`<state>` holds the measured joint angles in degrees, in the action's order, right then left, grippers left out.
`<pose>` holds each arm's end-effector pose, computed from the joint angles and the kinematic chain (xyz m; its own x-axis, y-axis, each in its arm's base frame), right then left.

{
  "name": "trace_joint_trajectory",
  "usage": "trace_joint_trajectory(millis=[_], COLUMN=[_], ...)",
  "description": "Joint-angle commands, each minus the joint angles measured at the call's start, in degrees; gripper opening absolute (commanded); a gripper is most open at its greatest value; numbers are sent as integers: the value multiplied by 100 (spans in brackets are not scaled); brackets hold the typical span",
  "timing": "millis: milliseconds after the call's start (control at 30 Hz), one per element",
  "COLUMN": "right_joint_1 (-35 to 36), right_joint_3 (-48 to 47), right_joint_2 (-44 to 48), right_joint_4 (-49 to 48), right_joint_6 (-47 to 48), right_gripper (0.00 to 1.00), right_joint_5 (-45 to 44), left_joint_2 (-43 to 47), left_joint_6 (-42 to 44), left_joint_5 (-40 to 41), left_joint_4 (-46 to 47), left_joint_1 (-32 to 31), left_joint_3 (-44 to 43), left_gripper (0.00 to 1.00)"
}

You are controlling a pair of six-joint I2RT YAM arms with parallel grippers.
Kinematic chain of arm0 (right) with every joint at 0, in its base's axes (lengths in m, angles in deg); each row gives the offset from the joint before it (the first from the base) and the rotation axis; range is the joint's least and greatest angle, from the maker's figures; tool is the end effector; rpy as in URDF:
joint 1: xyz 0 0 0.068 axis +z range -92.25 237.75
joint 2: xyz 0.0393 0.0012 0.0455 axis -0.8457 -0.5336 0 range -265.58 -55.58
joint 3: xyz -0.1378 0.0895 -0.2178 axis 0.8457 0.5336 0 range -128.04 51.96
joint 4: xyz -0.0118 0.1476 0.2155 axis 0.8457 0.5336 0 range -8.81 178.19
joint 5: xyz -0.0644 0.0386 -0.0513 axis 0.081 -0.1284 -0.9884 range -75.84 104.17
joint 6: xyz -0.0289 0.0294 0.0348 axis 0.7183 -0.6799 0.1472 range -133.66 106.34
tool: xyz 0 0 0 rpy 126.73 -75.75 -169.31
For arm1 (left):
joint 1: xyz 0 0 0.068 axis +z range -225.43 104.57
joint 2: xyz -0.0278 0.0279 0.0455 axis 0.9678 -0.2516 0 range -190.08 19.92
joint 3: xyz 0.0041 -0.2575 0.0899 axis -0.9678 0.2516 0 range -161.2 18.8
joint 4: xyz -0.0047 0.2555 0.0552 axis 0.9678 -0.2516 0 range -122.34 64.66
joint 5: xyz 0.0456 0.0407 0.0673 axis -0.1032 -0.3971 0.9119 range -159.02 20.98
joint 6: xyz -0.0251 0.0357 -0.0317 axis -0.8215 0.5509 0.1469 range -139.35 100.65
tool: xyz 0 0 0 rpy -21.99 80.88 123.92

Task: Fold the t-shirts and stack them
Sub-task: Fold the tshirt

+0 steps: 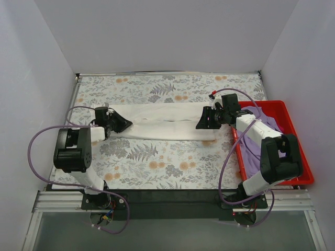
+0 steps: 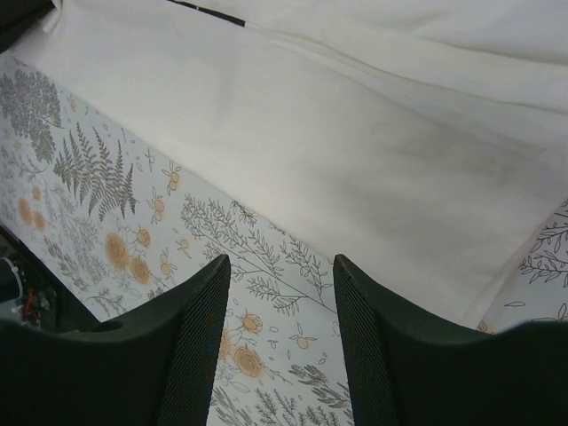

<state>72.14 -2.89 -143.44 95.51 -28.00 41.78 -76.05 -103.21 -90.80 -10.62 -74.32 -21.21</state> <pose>0.3057 0.0955 0.2166 -0.8199 0.0163 -0.5723 -0.3318 0.8011 0.4982 0.3150 -0.0070 0.1360 -0.3300 -0.9299 0.1627 -0.6275 0.0873 -0.7737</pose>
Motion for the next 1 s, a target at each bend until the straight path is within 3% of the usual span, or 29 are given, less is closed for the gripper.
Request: trace_joint_trajectory(millis=[0, 100, 233, 367, 467, 533, 633, 967], right_joint_1=[28, 20, 28, 20, 55, 107, 186, 292], right_joint_3=[-114, -79, -43, -148, -350, -465, -737, -800], right_joint_2=[-39, -30, 110, 93, -73, -266, -556, -1128], right_joint_4=[-237, -237, -229, -62, 96, 245, 465, 975], right_joint_6=[81, 99, 160, 231, 318, 388, 441, 416], right_gripper=[49, 49, 49, 49, 49, 49, 49, 49], right_joint_5=[112, 104, -98, -520, -879, -1195, -1538, -2260], left_joint_2=[-412, -608, -57, 760, 1017, 1053, 913, -229], left_joint_6=[-192, -368, -342, -228, -167, -158, -210, -114], left_joint_5=[-28, -133, 164, 1120, 2182, 2738, 3469, 3602], left_joint_4=[293, 303, -91, -890, -2372, -2824, -3519, -3898], left_joint_1=[-382, -550, -594, -585, -567, -559, -541, -119], left_joint_3=[20, -121, -296, -648, -1148, -1325, -1492, -1501], left_gripper=[16, 17, 22, 31, 34, 34, 34, 33])
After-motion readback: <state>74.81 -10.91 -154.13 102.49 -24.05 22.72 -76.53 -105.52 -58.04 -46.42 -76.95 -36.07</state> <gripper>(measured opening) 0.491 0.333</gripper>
